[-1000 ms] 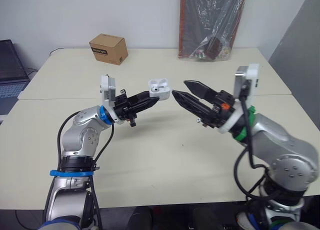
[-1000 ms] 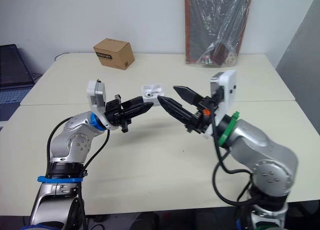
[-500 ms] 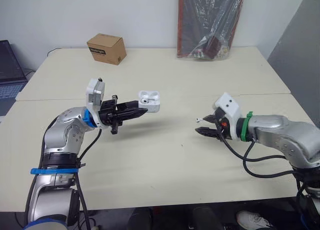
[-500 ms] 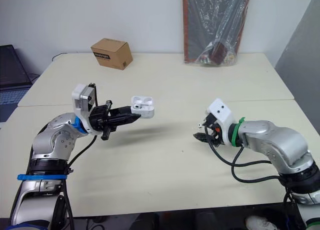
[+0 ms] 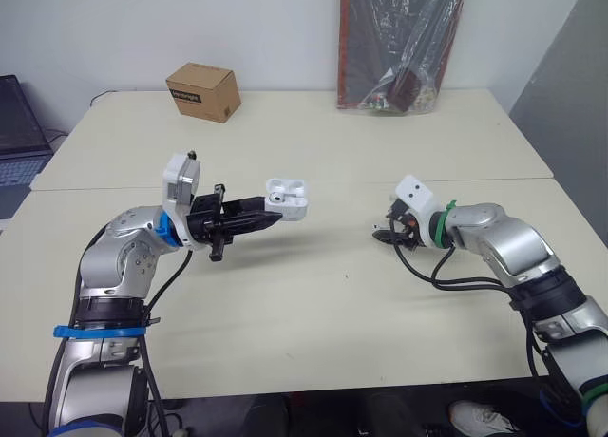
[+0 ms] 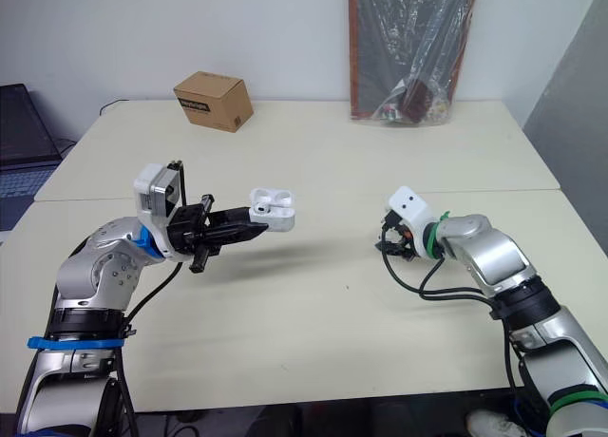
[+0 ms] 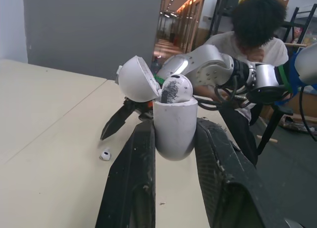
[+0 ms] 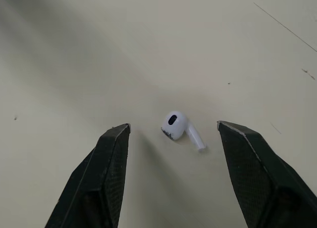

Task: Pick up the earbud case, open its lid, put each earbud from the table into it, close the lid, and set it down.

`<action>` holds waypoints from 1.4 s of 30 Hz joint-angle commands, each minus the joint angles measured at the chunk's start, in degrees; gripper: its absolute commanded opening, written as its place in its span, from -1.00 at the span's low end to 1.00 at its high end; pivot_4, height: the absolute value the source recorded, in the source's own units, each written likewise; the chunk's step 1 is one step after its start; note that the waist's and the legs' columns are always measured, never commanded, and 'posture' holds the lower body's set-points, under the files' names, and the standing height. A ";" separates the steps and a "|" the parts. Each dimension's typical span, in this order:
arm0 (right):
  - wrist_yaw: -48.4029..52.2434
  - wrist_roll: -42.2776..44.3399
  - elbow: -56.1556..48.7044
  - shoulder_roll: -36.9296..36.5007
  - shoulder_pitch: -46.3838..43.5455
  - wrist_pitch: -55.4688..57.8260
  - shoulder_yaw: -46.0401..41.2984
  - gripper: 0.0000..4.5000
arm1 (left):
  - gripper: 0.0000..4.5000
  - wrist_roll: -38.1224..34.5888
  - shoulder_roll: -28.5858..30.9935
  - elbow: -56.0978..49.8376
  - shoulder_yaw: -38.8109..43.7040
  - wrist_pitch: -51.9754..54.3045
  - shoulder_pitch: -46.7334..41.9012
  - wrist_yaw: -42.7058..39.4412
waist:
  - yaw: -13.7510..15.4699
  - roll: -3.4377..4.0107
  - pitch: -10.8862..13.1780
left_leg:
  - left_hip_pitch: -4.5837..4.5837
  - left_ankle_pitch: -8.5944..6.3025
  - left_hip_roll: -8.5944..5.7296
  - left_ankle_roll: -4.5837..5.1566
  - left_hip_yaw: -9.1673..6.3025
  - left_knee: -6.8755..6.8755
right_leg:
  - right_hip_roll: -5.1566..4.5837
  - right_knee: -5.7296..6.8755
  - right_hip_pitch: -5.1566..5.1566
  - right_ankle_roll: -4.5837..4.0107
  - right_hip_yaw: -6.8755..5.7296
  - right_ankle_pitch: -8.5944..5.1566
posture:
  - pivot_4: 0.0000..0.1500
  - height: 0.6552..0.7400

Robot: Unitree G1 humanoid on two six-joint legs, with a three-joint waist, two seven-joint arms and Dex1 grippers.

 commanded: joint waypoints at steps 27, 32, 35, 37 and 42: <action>5.14 -9.68 9.50 6.18 -1.76 -4.30 -3.76 -0.84 | -0.64 -2.77 0.77 -4.74 2.48 2.85 0.69 4.43 | -0.08 0.00 0.00 | 0.16 0.01 0.00 -0.01 0.00 0.07 | 0.00 0.18 0.09 -0.01 0.02 0.02 | 1.00 1.00; 5.89 -9.96 8.22 5.52 -1.32 -4.11 -3.78 -0.84 | -0.64 -2.58 0.30 -4.51 2.22 2.45 0.54 4.68 | -0.07 0.00 0.00 | 0.16 0.01 -0.01 -0.01 0.00 0.07 | 0.00 0.18 0.09 -0.01 0.02 0.02 | 1.00 1.00; 10.05 -10.60 2.93 1.77 0.31 -5.79 -2.44 -0.84 | -0.64 -2.46 0.13 -4.43 2.21 2.35 0.54 4.67 | 0.10 0.00 0.00 | 0.15 0.01 -0.01 -0.01 0.00 0.07 | -0.01 0.18 0.09 -0.01 0.01 0.02 | 1.00 1.00; 14.13 -10.96 -1.25 -1.55 2.09 -8.15 -1.55 -0.84 | -0.64 -2.31 0.03 -4.27 2.13 2.22 0.52 4.58 | 0.26 0.00 0.00 | 0.10 0.01 -0.02 -0.01 -0.03 0.07 | -0.02 0.14 0.08 -0.01 -0.02 0.02 | 1.00 1.00; 26.88 -10.73 -13.63 -12.67 9.18 -15.21 1.17 -0.84 | -0.64 -2.77 -0.11 -4.57 1.98 2.73 0.62 3.84 | 0.05 0.01 0.01 | 0.06 -0.01 -0.06 -0.01 -0.03 0.03 | -0.07 0.07 0.07 0.04 -0.04 -0.01 | 1.00 1.00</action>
